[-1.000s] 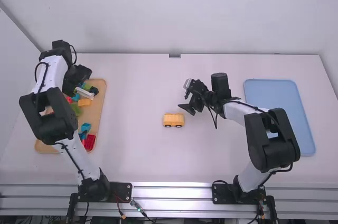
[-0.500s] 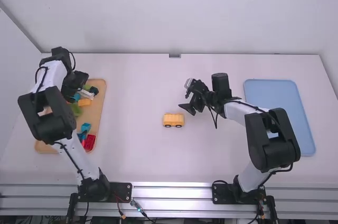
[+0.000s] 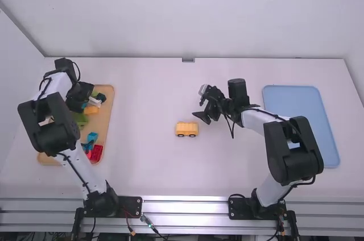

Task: Assemble lego blocks to make yellow taxi

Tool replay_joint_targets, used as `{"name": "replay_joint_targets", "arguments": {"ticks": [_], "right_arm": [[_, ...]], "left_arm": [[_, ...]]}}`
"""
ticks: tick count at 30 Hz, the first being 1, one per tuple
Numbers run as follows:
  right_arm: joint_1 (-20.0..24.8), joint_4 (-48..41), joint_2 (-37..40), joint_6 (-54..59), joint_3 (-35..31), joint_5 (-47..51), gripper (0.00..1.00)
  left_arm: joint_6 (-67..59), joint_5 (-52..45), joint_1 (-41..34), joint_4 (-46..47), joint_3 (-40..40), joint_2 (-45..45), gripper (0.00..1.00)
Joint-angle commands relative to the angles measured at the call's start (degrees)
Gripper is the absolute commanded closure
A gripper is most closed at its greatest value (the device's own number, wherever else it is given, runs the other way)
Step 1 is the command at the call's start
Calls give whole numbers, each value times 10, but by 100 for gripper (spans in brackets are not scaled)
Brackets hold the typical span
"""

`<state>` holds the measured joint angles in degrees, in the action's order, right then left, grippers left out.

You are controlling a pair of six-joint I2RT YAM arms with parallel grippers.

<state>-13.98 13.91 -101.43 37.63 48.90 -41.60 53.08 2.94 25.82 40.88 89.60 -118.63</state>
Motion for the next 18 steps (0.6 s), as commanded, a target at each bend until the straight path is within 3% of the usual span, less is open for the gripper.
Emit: {"name": "replay_joint_targets", "arguments": {"ticks": [1, 12, 16, 18], "right_arm": [[3, -4, 14, -3, 10, -3, 1], [10, -9, 14, -3, 10, 6, 1], [9, -12, 14, -3, 10, 16, 1], [9, -13, 14, -4, 10, 16, 1]], "left_arm": [[16, -4, -3, 6, -8, -5, 14], [46, 7, -3, -29, -59, -5, 15], [45, 8, -3, -53, -78, -5, 18], [46, 6, -3, -59, -84, -5, 25]]}}
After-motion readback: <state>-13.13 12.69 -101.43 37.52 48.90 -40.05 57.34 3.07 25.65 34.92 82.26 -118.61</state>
